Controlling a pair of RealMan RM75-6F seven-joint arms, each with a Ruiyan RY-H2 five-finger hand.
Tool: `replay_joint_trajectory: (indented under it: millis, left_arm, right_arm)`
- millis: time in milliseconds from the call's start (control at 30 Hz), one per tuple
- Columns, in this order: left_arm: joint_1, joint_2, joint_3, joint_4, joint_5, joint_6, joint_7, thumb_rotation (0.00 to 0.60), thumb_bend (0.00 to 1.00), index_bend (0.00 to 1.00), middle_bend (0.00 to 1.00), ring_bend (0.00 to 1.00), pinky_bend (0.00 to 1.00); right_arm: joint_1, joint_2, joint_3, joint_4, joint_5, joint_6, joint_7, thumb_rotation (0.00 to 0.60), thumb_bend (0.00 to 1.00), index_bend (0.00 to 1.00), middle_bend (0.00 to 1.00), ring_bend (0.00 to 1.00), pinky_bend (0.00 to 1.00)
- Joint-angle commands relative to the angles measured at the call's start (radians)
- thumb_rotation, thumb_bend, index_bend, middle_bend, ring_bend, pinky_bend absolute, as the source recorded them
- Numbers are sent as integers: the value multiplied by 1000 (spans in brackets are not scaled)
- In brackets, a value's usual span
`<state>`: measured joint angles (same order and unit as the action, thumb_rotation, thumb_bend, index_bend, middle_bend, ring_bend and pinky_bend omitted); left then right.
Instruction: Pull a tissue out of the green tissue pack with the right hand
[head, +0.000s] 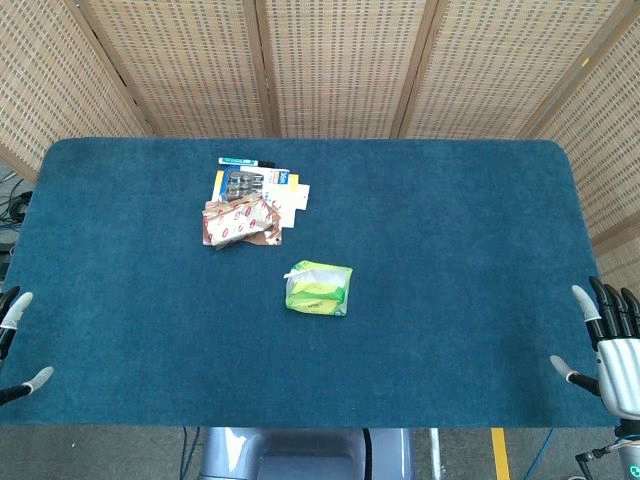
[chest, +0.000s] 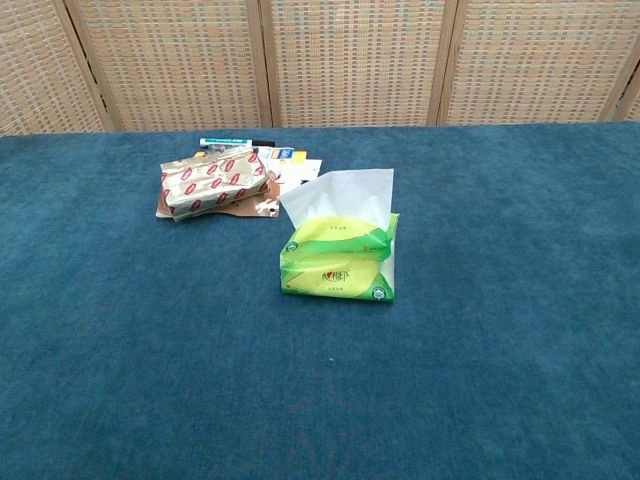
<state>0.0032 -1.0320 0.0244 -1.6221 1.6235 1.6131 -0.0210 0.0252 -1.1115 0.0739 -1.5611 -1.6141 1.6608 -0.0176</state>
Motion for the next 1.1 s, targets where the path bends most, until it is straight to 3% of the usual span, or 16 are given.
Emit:
replay_joint_trajectory:
  millis: [33,467,633,767,933,1100]
  left_arm:
    - [1,1,-2,0,-3,0,-2,600,0,0,0,0,0]
    - [1,1,-6,-7,-3,2,-6,600,0,0,0,0,0]
    - [-7,3,-15,-11,-18,-14,-3,600,0,0,0,0,0]
    - [-21,4,-25,-23,-44,-44,10,600,0,0,0,0,0]
    - [-34,6,-40,-36,-84,-77,21,600,0,0,0,0,0]
    - [-41,8,-52,-39,-118,-96,18,600,0,0,0,0,0]
  right_arm:
    - [0,-1,0,2,0,-2,-1,600,0,0,0,0,0]
    - [37,-3,2,14,-43,-30,5,600,0,0,0,0,0]
    - [162,19,41,-24,-67,-170,-18,600,0,0,0,0,0]
    - [299,53,83,-114,-36,-364,7,600,0,10,0,0,16]
    - [460,59,155,-219,89,-601,13,600,0,43,2,0,94]
    - [613,-26,213,-255,286,-798,-95,600,0,43,22,0,126]
